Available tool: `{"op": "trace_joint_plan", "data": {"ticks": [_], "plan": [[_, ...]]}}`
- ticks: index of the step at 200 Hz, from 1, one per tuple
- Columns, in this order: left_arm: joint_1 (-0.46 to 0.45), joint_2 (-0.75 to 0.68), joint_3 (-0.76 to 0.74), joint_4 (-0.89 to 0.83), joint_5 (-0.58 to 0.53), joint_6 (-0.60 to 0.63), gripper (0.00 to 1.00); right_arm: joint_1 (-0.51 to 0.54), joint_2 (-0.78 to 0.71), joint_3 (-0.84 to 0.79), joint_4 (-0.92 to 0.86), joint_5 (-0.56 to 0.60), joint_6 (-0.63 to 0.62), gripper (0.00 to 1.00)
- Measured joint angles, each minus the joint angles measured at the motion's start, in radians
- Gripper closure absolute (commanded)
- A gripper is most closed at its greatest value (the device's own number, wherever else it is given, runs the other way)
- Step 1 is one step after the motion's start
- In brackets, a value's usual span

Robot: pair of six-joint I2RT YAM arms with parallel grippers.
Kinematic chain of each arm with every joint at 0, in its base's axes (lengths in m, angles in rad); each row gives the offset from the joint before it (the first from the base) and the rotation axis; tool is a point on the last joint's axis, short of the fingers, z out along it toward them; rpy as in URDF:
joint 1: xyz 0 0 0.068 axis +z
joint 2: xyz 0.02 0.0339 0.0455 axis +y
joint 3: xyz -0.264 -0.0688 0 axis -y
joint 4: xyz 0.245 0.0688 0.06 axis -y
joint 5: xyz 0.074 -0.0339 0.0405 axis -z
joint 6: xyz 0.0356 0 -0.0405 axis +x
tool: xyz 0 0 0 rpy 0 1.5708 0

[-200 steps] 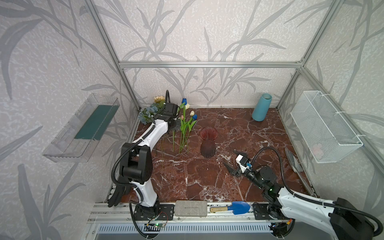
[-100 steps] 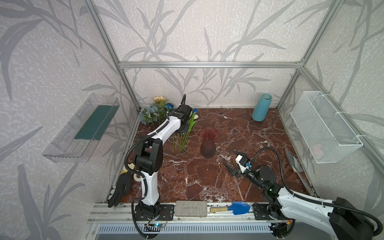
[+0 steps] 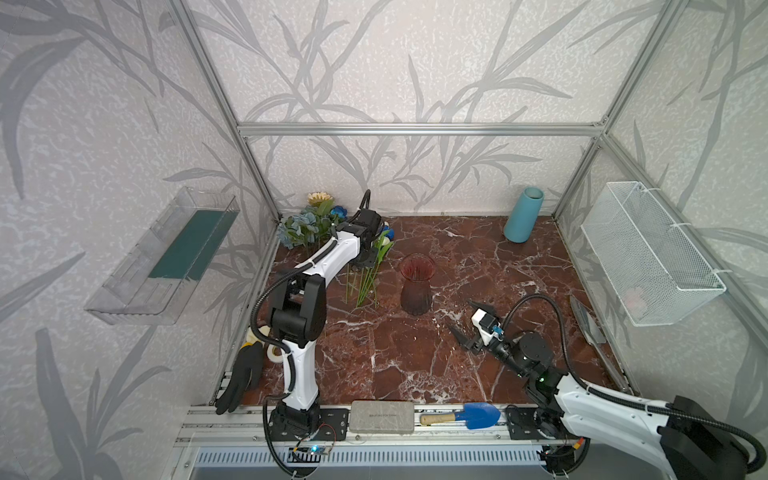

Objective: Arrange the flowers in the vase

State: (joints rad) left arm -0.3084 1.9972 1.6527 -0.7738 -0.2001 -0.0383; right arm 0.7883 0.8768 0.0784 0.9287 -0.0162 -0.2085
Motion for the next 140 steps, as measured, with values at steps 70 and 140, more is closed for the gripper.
{"op": "trace_joint_plan", "data": {"ticks": [70,140], "plan": [[0.007,-0.003,-0.003,0.023,0.051,-0.013,1.00,0.000,0.000,0.000,0.000,0.000,-0.002,0.17],[0.063,0.000,-0.036,0.073,0.130,-0.046,0.65,0.000,-0.008,0.000,-0.022,0.000,-0.002,0.16]]}}
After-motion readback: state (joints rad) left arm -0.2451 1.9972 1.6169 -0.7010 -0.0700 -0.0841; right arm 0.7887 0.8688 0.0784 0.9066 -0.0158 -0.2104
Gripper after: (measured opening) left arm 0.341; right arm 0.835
